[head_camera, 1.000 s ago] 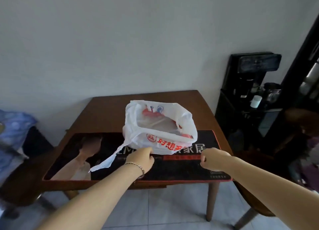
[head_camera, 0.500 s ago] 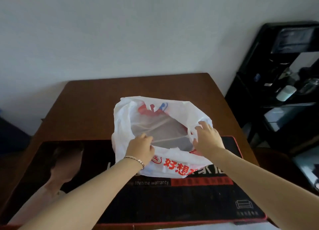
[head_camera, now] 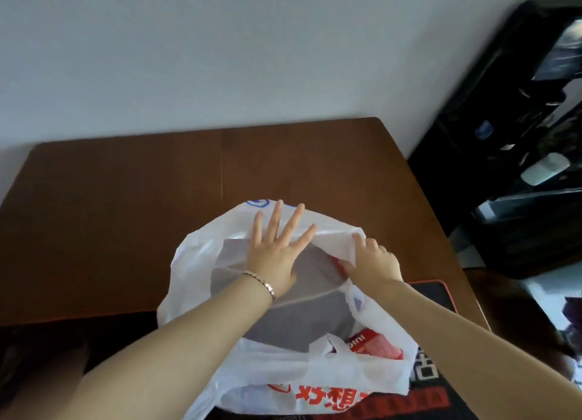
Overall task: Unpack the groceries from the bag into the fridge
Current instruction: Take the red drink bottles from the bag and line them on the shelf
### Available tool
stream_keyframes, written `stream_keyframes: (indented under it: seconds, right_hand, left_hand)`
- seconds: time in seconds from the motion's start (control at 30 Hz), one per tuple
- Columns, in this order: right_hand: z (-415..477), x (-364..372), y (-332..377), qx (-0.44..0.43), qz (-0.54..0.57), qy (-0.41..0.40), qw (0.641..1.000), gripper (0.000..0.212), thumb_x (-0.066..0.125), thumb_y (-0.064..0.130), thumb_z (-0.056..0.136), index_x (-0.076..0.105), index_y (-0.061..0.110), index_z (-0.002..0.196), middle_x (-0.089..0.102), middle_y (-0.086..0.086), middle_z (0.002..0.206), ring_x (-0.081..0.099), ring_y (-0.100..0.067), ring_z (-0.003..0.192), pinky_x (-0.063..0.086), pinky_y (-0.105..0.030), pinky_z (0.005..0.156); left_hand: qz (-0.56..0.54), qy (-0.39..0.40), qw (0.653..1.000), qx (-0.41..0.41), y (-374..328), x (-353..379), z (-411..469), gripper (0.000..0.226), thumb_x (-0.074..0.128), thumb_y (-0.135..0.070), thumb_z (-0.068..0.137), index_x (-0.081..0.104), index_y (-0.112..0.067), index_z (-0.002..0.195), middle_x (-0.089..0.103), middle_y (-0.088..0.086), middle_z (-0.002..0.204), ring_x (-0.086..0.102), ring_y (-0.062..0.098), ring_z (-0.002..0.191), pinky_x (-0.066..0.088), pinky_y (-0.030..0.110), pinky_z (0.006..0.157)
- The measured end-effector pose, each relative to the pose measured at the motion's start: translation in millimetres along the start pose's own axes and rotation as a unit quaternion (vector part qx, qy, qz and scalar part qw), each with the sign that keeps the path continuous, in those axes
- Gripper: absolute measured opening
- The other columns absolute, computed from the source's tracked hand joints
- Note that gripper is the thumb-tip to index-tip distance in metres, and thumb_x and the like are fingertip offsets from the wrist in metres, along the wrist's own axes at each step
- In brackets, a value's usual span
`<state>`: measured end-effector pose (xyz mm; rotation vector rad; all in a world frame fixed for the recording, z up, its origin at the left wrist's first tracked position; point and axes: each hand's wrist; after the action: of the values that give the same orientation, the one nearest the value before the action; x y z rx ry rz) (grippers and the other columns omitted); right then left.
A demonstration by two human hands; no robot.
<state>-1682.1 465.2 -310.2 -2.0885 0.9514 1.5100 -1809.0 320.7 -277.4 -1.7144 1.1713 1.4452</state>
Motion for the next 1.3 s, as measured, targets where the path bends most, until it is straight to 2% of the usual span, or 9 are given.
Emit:
stream_keyframes:
  seconds: [0.13,0.27,0.37,0.47,0.73,0.83,0.97,1.13,1.3]
  right_hand:
    - [10,-19,-25,0.057,0.202,-0.043,0.977,0.024,0.042,0.021,0.098,0.057,0.020,0.117,0.066,-0.003,0.106,0.060,-0.015,0.078,0.054,-0.026,0.068]
    - [13,-35,-49,0.133,0.448,0.003,0.884,0.020,0.051,0.011,0.095,0.062,0.017,0.110,0.063,-0.005,0.094,0.054,-0.011,0.067,0.040,-0.014,0.044]
    - [9,-35,-53,0.164,0.522,0.073,0.834,0.016,0.048,0.015,0.096,0.063,0.018,0.100,0.064,-0.007,0.087,0.062,-0.023,0.077,0.052,-0.030,0.057]
    - [11,-32,-51,0.187,0.576,0.090,0.791,0.015,0.046,0.020,0.097,0.061,0.018,0.098,0.064,-0.006,0.089,0.063,-0.022,0.078,0.053,-0.031,0.061]
    - [33,-17,-27,0.087,0.319,-0.037,0.943,0.043,0.059,0.047,0.085,0.047,0.031,0.124,0.048,0.006,0.108,0.053,-0.012,0.083,0.048,-0.021,0.062]
    - [49,-17,-26,0.120,0.305,-0.097,0.940,0.018,0.053,0.027,0.092,0.058,0.020,0.108,0.049,-0.001,0.112,0.051,-0.015,0.081,0.042,-0.020,0.058]
    - [63,-11,-32,0.144,0.320,-0.048,0.935,0.014,0.052,0.021,0.091,0.058,0.017,0.103,0.050,-0.003,0.107,0.053,-0.018,0.075,0.037,-0.020,0.049]
    - [66,-13,-43,0.118,0.335,-0.037,0.934,0.007,0.059,0.027,0.087,0.058,0.021,0.084,0.057,-0.005,0.101,0.058,-0.019,0.072,0.050,-0.026,0.060]
    - [60,-13,-42,0.120,0.324,-0.051,0.937,0.008,0.060,0.025,0.086,0.057,0.022,0.080,0.053,-0.002,0.098,0.056,-0.019,0.072,0.055,-0.031,0.066]
  left_hand:
    - [-0.020,0.067,0.997,-0.032,-1,14,39,0.088,0.054,-0.046,0.088,-0.013,-0.039,0.145,-0.022,0.001,0.155,-0.013,0.041,0.141,-0.005,0.059,0.111]
    - [-0.070,0.060,0.994,-0.064,-4,6,71,0.053,0.047,-0.044,0.091,0.033,-0.026,0.138,0.044,0.006,0.141,0.036,0.028,0.133,0.017,0.044,0.110]
    - [-0.105,0.045,0.991,-0.069,-6,-8,86,0.009,0.046,-0.018,0.090,0.053,-0.021,0.093,0.065,0.005,0.107,0.058,0.025,0.105,0.030,0.032,0.087]
    - [-0.113,0.008,0.989,-0.097,-5,-15,90,0.021,0.046,-0.003,0.084,0.039,-0.022,0.077,0.066,0.006,0.097,0.060,0.028,0.092,0.025,0.028,0.072]
    - [-0.126,-0.082,0.980,-0.127,6,-24,87,0.023,0.057,0.002,0.074,0.052,-0.017,0.087,0.065,0.011,0.095,0.058,0.033,0.087,0.032,0.032,0.072]
    - [-0.108,-0.256,0.960,0.018,-3,-18,77,0.035,0.057,0.001,0.074,0.057,-0.008,0.108,0.058,0.011,0.097,0.057,0.029,0.085,0.050,0.038,0.078]
    - [-0.170,-0.127,0.956,0.205,-40,-2,54,0.021,0.052,-0.008,0.087,0.065,-0.008,0.103,0.065,0.006,0.093,0.061,0.023,0.083,0.052,0.032,0.078]
    - [-0.368,-0.008,0.921,-0.131,-63,16,74,0.027,0.040,-0.024,0.097,0.055,-0.015,0.117,0.061,0.005,0.114,0.058,0.022,0.103,0.047,0.031,0.090]
    - [-0.382,0.079,0.895,-0.216,-80,20,83,0.041,0.032,-0.040,0.098,0.063,-0.013,0.101,0.065,0.006,0.099,0.060,0.022,0.093,0.046,0.030,0.082]
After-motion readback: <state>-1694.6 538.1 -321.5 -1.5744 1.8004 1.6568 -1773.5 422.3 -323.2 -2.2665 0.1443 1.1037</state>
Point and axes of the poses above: each hand's wrist, its own z-axis towards the middle knuckle, its own x-axis out of the palm, y = z × x
